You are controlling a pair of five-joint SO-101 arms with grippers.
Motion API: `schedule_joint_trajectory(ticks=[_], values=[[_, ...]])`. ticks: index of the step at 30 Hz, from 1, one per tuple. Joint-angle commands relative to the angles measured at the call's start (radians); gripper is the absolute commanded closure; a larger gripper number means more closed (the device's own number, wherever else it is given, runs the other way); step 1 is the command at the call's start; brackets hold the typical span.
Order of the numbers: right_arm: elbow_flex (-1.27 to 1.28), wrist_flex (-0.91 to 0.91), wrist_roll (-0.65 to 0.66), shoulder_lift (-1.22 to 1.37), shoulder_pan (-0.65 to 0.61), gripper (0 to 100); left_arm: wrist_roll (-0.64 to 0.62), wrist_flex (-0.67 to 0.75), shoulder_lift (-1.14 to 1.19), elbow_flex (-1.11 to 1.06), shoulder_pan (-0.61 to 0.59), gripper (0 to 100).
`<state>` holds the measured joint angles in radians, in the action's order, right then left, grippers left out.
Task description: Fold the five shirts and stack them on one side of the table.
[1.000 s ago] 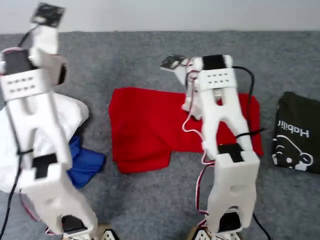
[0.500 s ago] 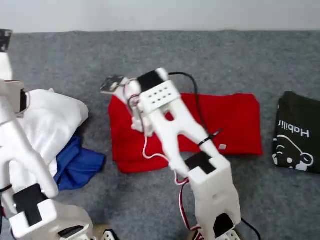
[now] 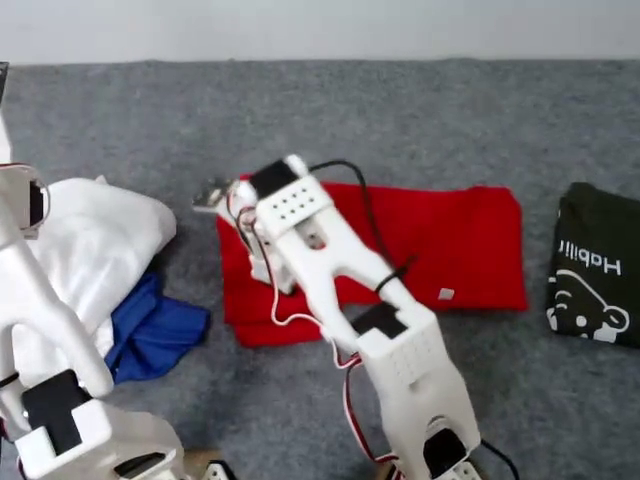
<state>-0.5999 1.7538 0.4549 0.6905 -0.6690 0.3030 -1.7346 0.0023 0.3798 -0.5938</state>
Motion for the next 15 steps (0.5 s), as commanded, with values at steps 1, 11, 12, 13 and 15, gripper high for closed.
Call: schedule_joint_trajectory(ticks=[1, 11, 12, 13, 15], values=[[-0.046, 0.039, -0.011, 0.007, 0.018, 84.4, 0.011, -0.017, -0.052, 0.005, -0.003, 98], [-0.046, 0.039, -0.006, 0.018, 0.031, 98.6, 0.011, -0.017, -0.054, 0.005, 0.0, 98], [-0.046, 0.039, -0.003, 0.015, 0.031, 98.7, 0.011, -0.017, -0.052, 0.005, 0.0, 98], [-0.046, 0.039, -0.002, 0.012, 0.031, 99.1, 0.011, -0.017, -0.052, 0.005, 0.0, 98], [-0.057, 0.039, 0.011, 0.008, 0.031, 98.9, 0.011, -0.017, -0.051, 0.005, 0.0, 98]])
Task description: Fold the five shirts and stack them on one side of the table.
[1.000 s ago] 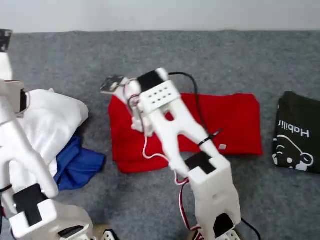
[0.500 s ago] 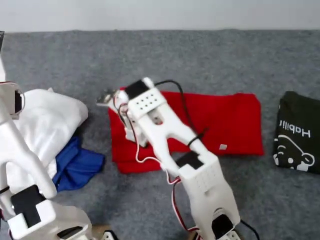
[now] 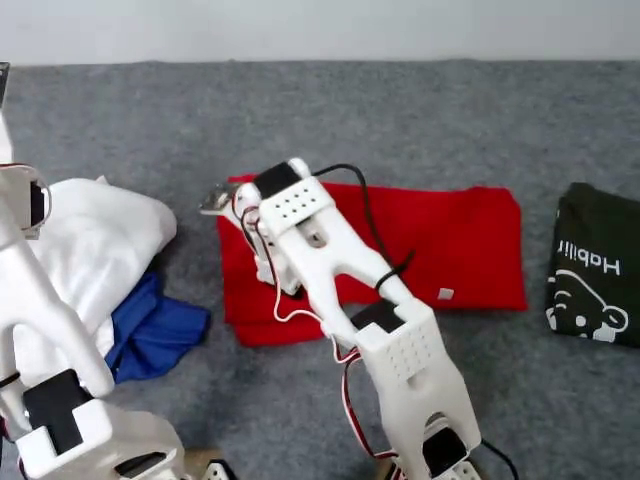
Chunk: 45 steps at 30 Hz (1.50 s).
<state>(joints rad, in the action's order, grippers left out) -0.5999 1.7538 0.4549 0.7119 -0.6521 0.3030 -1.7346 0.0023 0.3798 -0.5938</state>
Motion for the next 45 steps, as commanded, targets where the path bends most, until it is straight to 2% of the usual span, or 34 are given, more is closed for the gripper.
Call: schedule_joint_trajectory(ticks=[1, 5, 8, 12, 16, 20, 26, 34, 40, 45], values=[[-0.066, 0.041, 0.021, -0.022, 0.016, 98.9, 0.011, -0.017, -0.051, 0.005, 0.0, 98], [-0.126, 0.039, 0.046, -0.097, 0.077, 98.9, 0.011, -0.017, -0.051, 0.005, 0.0, 98], [-0.15, 0.027, 0.051, -0.116, 0.179, 98.9, 0.011, -0.017, -0.049, 0.005, 0.002, 98], [-0.149, -0.007, 0.048, -0.088, 0.294, 98.8, 0.011, -0.014, -0.049, 0.005, 0.003, 98], [-0.149, -0.035, 0.049, -0.013, 0.331, 98.8, 0.011, 0.008, -0.049, -0.013, 0.003, 98], [-0.152, -0.007, 0.055, 0.022, 0.311, 98.2, 0.011, 0.012, -0.049, -0.048, 0.003, 98], [-0.152, 0.027, 0.057, -0.039, 0.249, 86.5, 0.011, 0.012, -0.057, -0.065, 0.003, 98], [-0.242, -0.056, 0.055, -0.131, 0.15, 87.0, 0.011, 0.012, -0.057, -0.062, 0.003, 98], [-0.252, -0.102, 0.055, -0.114, 0.093, 97.8, 0.011, 0.017, -0.058, -0.061, 0.002, 98], [-0.253, -0.125, 0.057, -0.022, 0.031, 98.7, 0.011, 0.041, -0.058, -0.065, 0.002, 98]])
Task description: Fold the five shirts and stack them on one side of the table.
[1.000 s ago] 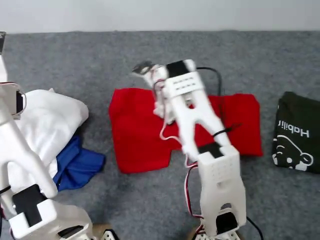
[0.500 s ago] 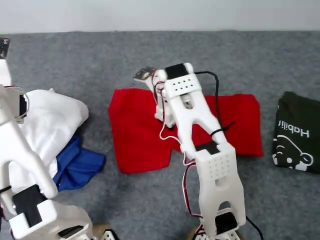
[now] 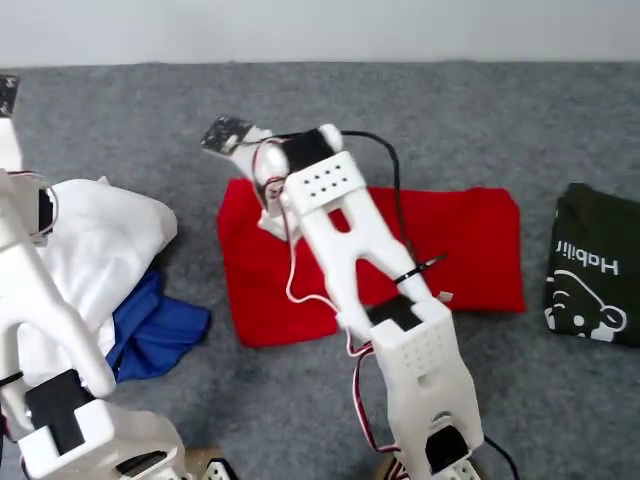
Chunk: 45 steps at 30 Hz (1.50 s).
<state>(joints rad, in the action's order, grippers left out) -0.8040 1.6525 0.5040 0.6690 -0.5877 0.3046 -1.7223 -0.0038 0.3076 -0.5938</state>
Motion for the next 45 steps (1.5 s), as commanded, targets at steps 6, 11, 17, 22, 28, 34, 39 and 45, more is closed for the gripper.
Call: schedule_joint_trajectory(ticks=[6, 11, 17, 22, 28, 34, 39, 45], values=[[-0.052, -0.159, 0.032, 0.182, 0.019, 98.8, 0.009, 0.029, -0.052, 0.012, 0.002, 98], [-0.104, -0.226, 0.071, 0.226, 0.099, 98.9, 0.011, 0.029, -0.054, 0.012, 0.002, 98], [-0.215, -0.143, 0.072, 0.225, 0.087, 98.9, 0.011, 0.031, -0.054, 0.012, 0.002, 98], [-0.358, 0.022, 0.071, 0.222, 0.025, 98.9, 0.015, 0.035, -0.054, 0.012, 0.002, 98], [-0.46, 0.14, 0.069, 0.228, -0.074, 98.9, 0.051, 0.035, -0.054, 0.012, 0.002, 98], [-0.422, 0.087, 0.069, 0.3, -0.139, 98.9, 0.051, 0.035, -0.054, 0.012, -0.003, 98], [-0.428, -0.051, 0.072, 0.423, -0.097, 98.9, 0.051, 0.035, -0.054, 0.012, -0.003, 98], [-0.594, 0.116, 0.071, 0.404, -0.087, 98.9, 0.052, 0.035, -0.054, 0.012, -0.005, 98]])
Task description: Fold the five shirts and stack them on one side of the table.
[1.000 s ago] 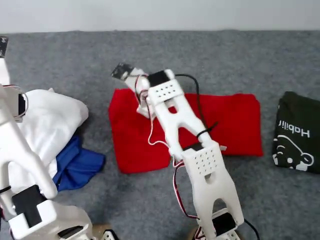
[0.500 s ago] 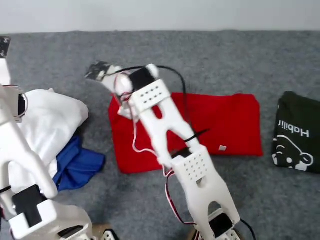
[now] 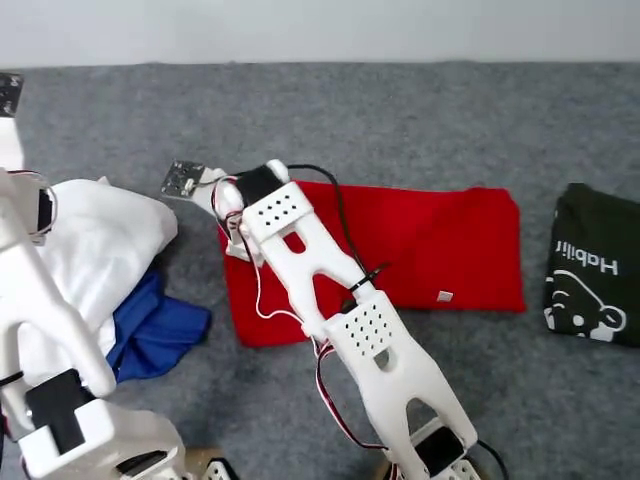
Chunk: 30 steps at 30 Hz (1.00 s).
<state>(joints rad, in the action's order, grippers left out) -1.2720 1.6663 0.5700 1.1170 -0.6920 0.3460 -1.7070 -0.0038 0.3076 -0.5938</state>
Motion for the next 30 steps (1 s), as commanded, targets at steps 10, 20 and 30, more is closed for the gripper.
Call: schedule_joint_trajectory(ticks=[10, 20, 30], values=[[0.101, 0.134, -0.038, -0.249, 0.094, 98.9, 0.011, 0.02, -0.054, 0.012, -0.005, 98], [0.657, 0.128, -0.064, -0.515, 0.199, 98.9, 0.011, 0.02, -0.054, 0.013, -0.005, 98], [0.704, 0.079, -0.061, -0.381, 0.295, 98.9, 0.011, 0.02, -0.054, 0.013, -0.005, 98]])
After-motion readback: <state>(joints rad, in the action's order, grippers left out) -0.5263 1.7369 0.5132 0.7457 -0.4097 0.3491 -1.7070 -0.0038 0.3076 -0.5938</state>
